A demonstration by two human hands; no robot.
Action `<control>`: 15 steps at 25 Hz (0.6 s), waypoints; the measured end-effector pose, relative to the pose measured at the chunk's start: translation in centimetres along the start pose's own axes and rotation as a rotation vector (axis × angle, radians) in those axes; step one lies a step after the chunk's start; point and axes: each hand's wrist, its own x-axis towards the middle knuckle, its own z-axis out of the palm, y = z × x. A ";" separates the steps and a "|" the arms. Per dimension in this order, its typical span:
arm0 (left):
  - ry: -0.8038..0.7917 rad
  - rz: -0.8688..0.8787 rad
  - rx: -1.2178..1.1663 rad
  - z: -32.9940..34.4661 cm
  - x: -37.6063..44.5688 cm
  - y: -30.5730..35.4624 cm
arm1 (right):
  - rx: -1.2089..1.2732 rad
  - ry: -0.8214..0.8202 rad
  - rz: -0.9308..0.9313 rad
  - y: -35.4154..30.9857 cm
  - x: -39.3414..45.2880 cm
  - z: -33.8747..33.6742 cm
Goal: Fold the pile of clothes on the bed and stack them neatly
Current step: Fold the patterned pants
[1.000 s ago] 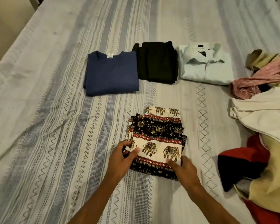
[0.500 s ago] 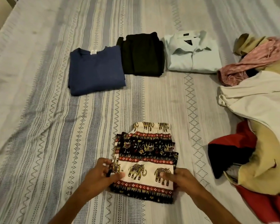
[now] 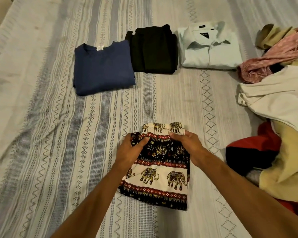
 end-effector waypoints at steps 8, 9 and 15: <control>-0.052 0.022 -0.274 -1.1 0.5 -2.2 | -0.047 -0.171 -0.017 3.7 -3.9 -4.0; -0.053 0.038 -0.284 -1.1 0.4 -2.1 | -0.075 -0.196 -0.029 4.0 -4.2 -4.0; -0.091 -0.063 0.002 -1.5 -2.0 -1.1 | -0.149 -0.208 -0.102 4.3 -4.4 -2.2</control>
